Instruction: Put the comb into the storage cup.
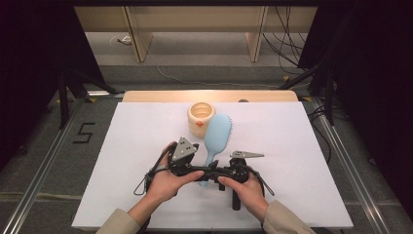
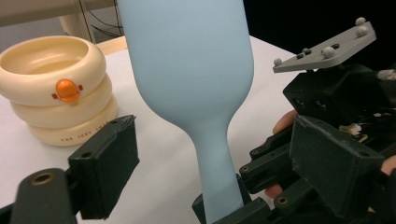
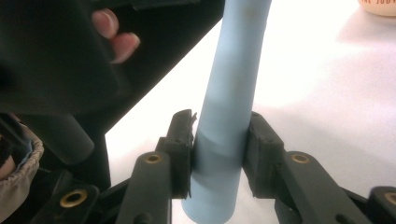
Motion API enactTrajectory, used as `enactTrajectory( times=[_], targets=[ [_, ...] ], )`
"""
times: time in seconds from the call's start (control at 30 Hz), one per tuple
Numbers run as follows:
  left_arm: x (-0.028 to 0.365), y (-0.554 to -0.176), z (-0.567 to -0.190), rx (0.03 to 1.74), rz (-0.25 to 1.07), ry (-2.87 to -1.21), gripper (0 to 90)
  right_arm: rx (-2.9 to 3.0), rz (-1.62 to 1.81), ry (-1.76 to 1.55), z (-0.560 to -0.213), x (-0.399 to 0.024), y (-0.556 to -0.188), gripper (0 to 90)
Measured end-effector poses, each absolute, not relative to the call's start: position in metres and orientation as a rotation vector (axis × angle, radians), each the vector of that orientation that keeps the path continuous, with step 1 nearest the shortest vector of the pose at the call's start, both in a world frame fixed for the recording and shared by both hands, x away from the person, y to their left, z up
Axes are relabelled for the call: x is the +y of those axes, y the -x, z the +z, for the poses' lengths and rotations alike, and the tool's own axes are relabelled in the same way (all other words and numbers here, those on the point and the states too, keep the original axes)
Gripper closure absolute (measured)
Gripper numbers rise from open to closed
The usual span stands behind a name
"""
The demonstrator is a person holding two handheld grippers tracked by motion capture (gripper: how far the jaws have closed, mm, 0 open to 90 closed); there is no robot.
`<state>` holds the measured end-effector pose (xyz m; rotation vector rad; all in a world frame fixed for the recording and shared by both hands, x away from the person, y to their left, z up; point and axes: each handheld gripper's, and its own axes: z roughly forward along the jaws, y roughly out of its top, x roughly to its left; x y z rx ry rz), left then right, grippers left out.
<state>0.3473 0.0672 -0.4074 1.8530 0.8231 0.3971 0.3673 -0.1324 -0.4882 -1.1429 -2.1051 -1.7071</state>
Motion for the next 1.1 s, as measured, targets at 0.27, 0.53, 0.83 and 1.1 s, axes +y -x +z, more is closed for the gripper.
enactTrajectory(
  times=[0.27, 0.53, 0.83, 1.1],
  targets=[
    [0.074, -0.35, -0.402, 0.813, 0.427, -1.863, 0.0, -2.108, -1.708, 1.141, -0.488, -0.133, -0.368, 67.0],
    [0.075, -0.351, -0.401, 0.801, 0.427, -1.877, 0.0, -2.107, -1.712, 1.143, -0.488, -0.133, -0.368, 67.0],
    [0.077, -0.356, -0.4, 0.808, 0.402, -1.847, 0.0, -2.111, -1.711, 1.143, -0.488, -0.133, -0.368, 67.0],
    [0.076, -0.36, -0.4, 0.822, 0.394, -1.84, 0.0, -2.111, -1.713, 1.143, -0.488, -0.133, -0.368, 67.0]
  ],
)
